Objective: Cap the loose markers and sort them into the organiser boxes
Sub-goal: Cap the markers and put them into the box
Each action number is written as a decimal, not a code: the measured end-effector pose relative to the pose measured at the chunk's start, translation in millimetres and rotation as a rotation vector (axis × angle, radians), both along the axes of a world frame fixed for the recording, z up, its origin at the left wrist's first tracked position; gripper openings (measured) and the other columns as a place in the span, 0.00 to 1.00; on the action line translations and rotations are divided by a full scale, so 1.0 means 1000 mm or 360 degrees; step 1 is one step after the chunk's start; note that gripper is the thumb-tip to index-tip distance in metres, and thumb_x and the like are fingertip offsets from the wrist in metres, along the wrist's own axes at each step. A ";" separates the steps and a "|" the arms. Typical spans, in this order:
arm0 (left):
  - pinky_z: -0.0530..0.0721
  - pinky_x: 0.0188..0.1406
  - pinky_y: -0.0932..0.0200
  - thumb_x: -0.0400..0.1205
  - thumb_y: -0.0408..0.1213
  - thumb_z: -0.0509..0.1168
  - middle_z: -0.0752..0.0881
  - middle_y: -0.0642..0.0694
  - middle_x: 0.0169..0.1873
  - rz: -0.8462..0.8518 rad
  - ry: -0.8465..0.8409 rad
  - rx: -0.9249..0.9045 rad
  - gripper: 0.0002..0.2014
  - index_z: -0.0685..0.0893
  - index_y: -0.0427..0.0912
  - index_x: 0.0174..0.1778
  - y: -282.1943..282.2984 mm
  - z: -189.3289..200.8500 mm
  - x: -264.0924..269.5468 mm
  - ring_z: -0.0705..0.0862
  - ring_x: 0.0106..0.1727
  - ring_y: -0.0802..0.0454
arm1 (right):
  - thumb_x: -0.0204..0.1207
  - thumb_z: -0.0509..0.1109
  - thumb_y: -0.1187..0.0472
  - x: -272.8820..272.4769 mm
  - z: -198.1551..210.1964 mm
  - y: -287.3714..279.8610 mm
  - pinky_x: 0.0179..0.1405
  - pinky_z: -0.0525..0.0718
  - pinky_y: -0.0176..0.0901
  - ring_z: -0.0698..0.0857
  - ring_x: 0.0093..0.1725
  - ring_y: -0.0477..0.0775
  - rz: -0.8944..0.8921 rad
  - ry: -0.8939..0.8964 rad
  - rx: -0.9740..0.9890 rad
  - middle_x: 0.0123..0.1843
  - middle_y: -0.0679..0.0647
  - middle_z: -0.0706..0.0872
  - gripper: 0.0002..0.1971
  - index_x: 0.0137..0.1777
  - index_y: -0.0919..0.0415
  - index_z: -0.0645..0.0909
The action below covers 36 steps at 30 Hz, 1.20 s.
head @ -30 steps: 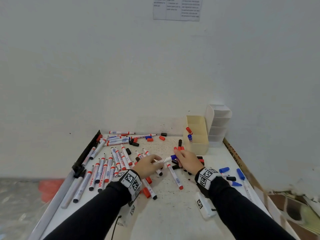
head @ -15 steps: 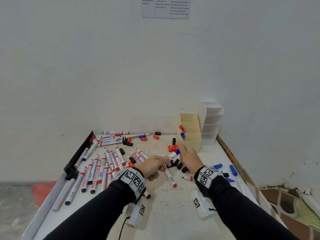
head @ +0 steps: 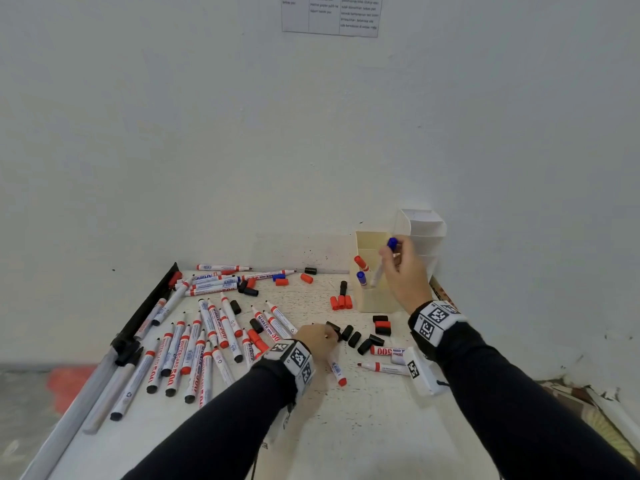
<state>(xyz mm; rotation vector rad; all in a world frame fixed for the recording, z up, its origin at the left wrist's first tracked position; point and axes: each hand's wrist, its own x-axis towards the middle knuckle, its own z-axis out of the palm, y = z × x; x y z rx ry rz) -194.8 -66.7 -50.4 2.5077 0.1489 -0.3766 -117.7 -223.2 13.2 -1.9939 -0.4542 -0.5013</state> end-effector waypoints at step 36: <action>0.76 0.27 0.70 0.80 0.29 0.64 0.75 0.53 0.36 0.0536 -0.0461 -0.0471 0.19 0.70 0.46 0.64 0.085 0.003 -0.016 0.76 0.30 0.59 | 0.77 0.62 0.66 0.006 -0.063 0.075 0.62 0.80 0.45 0.82 0.54 0.48 0.0477 0.0467 -0.0871 0.55 0.53 0.85 0.11 0.53 0.58 0.83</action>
